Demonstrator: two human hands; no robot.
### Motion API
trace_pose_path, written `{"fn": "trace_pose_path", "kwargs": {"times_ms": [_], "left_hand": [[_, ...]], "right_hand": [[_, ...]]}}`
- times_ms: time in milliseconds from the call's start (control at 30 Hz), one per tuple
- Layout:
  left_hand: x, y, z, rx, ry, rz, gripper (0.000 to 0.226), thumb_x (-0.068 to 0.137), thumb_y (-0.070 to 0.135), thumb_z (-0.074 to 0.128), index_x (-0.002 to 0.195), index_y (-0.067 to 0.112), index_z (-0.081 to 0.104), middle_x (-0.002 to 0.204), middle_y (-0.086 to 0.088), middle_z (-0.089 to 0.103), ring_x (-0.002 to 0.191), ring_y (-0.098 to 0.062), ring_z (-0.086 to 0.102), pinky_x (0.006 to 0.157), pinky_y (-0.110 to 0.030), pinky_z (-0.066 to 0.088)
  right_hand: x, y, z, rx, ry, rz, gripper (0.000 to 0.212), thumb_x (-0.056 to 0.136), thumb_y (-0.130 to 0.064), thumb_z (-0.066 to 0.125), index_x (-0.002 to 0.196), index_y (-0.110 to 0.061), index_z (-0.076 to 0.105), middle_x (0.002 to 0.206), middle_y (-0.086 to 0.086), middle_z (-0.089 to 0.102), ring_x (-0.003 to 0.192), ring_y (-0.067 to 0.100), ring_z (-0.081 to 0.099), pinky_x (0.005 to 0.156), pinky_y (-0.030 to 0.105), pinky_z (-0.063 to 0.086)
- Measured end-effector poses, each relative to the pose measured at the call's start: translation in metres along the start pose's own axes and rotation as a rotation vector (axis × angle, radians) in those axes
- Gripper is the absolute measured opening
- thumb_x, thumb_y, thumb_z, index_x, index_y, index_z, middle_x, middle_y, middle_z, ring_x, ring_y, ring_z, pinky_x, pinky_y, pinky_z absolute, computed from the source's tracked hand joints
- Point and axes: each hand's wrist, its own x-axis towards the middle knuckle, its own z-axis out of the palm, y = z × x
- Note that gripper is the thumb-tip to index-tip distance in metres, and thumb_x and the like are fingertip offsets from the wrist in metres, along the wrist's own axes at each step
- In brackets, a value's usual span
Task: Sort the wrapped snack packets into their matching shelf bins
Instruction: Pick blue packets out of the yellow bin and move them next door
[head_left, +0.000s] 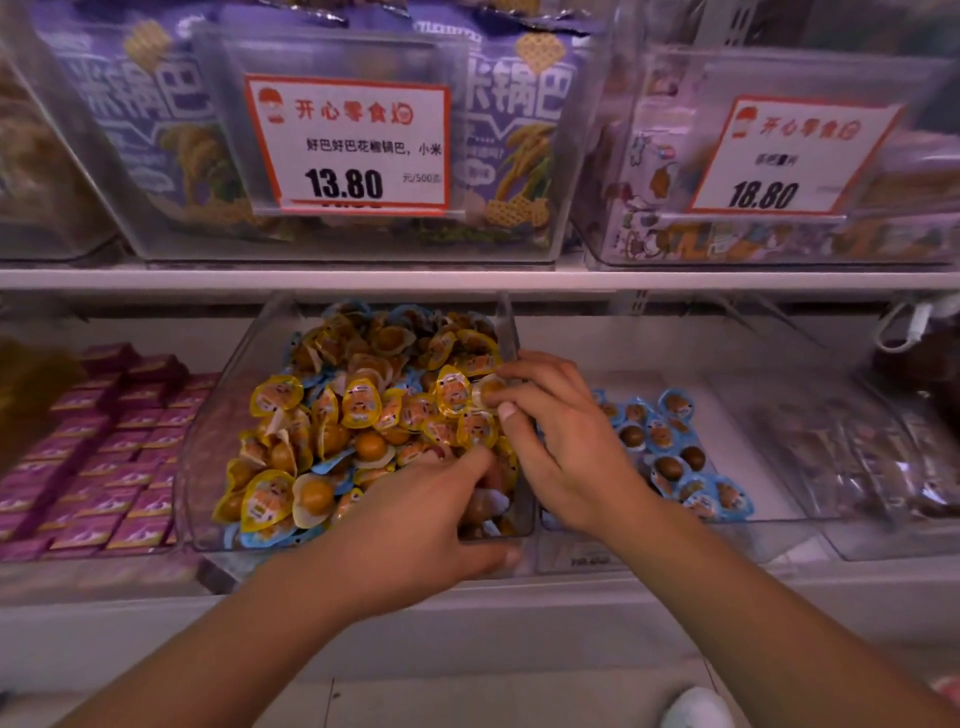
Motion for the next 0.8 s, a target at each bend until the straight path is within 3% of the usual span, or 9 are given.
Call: {"fn": "trace_pose_path", "kwargs": {"times_ms": [100,200,333,433,500,633,800], "left_hand": [[0.0,-0.001,-0.001,0.131,-0.053,0.043,0.051,0.076,0.074,0.054,0.112,0.04,0.043,0.103,0.017,0.058,0.095,-0.011,0.048,0.071,-0.034,0.045],[0.002,-0.002,-0.002,0.145,-0.054,0.076,0.042,0.078,0.07,0.056,0.103,0.038,0.044,0.084,0.019,0.05,0.085,-0.009,0.043,0.065,-0.034,0.04],[0.003,-0.013,-0.013,-0.121,-0.11,-0.015,0.044,0.068,0.062,0.076,0.095,0.036,0.053,0.081,0.015,0.06,0.078,-0.002,0.055,0.068,-0.032,0.052],[-0.001,-0.021,-0.02,-0.352,-0.13,-0.039,0.04,0.064,0.05,0.086,0.09,0.035,0.059,0.08,0.008,0.065,0.07,-0.003,0.06,0.062,-0.024,0.051],[-0.005,-0.024,-0.022,-0.4,-0.126,-0.019,0.035,0.067,0.049,0.085,0.089,0.035,0.062,0.084,0.008,0.066,0.075,-0.006,0.063,0.065,-0.024,0.052],[-0.01,-0.026,-0.017,-0.276,-0.081,0.027,0.032,0.075,0.059,0.072,0.095,0.038,0.061,0.092,0.02,0.063,0.086,-0.001,0.061,0.073,-0.032,0.053],[-0.012,-0.027,-0.013,-0.296,0.031,0.09,0.039,0.073,0.065,0.069,0.086,0.029,0.063,0.082,0.011,0.064,0.08,-0.008,0.062,0.068,-0.038,0.051]], "right_hand": [[0.0,0.0,0.0,-0.006,-0.005,-0.002,0.032,0.099,-0.024,0.045,0.108,-0.008,0.07,0.123,0.003,0.061,0.129,0.023,0.044,0.106,0.039,0.039],[0.0,0.0,0.0,-0.009,-0.009,0.006,0.032,0.099,-0.025,0.044,0.108,-0.009,0.071,0.125,0.002,0.061,0.131,0.021,0.042,0.106,0.039,0.039],[-0.001,0.001,0.0,-0.014,-0.016,0.01,0.034,0.1,-0.027,0.042,0.107,-0.01,0.07,0.126,0.0,0.06,0.132,0.02,0.042,0.106,0.04,0.04],[-0.001,0.001,0.0,-0.022,-0.015,0.007,0.032,0.1,-0.027,0.043,0.106,-0.012,0.07,0.126,-0.001,0.06,0.132,0.019,0.041,0.105,0.039,0.04],[0.0,0.001,0.001,-0.024,-0.012,0.007,0.031,0.1,-0.027,0.045,0.105,-0.012,0.071,0.126,-0.002,0.06,0.132,0.018,0.041,0.105,0.038,0.04],[0.0,0.001,0.001,-0.011,-0.006,0.011,0.031,0.099,-0.028,0.045,0.105,-0.012,0.071,0.125,-0.002,0.059,0.132,0.018,0.041,0.105,0.04,0.04],[-0.002,0.002,0.001,0.012,-0.003,0.011,0.031,0.1,-0.029,0.045,0.104,-0.014,0.071,0.125,-0.004,0.059,0.132,0.018,0.041,0.104,0.041,0.041]]}}
